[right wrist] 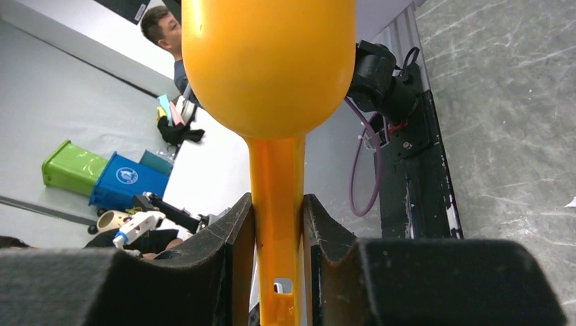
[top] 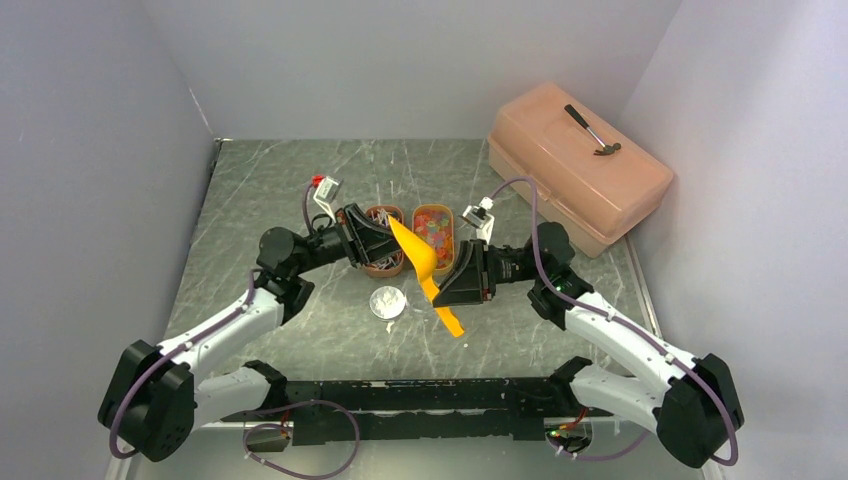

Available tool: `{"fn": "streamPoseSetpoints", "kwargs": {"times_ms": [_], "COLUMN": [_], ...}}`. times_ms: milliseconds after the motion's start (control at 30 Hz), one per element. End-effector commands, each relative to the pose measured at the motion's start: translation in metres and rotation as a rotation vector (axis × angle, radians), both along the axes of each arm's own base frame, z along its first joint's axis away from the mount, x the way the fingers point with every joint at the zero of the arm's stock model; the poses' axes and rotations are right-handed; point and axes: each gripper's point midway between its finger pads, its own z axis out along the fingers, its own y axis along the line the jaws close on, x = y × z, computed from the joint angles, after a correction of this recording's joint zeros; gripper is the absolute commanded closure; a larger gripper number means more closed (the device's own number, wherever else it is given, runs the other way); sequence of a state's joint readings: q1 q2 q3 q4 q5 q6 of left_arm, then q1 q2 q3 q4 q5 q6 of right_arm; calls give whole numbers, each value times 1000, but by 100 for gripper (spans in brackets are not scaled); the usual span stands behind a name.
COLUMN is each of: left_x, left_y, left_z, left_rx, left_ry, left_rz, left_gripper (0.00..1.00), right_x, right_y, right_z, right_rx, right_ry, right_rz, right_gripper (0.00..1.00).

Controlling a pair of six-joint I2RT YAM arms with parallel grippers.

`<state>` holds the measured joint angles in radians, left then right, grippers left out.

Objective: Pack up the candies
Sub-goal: Adjust the spatula.

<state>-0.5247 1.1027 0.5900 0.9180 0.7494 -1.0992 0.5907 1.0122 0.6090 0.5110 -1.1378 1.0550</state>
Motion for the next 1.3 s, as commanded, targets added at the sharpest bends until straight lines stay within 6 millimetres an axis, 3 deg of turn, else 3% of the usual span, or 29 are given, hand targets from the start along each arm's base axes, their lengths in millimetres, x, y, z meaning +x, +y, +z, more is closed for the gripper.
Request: {"fn": "streamPoseSetpoints", "kwargs": {"times_ms": [0, 167, 367, 467, 733, 900, 1067, 1267], "left_x": [-9, -11, -4, 5, 20, 24, 22, 17], "left_y": [4, 7, 11, 14, 37, 60, 73, 85], "left_z": [14, 14, 4, -12, -54, -82, -97, -118], "left_rx": [-55, -55, -7, 71, 264, 401, 472, 527], "left_ry": [-64, -66, -17, 45, 239, 398, 544, 753], "left_rz": [-19, -10, 59, 129, 328, 458, 530, 597], "left_gripper": [97, 97, 97, 97, 97, 97, 97, 97], "right_x": [-6, -6, 8, 18, 48, 57, 64, 58], "right_y": [-2, -2, -2, -6, -22, -22, -14, 13], "right_z": [13, 13, 5, -4, -28, -31, -31, -28], "right_rx": [52, 49, -49, -129, -362, -465, -525, -505], "right_ry": [-78, -86, -137, -188, -298, -387, -480, -677], "right_rz": [4, -7, -107, -180, -389, -463, -532, -572], "right_gripper": [100, 98, 41, 29, 21, 21, 19, 19]}}
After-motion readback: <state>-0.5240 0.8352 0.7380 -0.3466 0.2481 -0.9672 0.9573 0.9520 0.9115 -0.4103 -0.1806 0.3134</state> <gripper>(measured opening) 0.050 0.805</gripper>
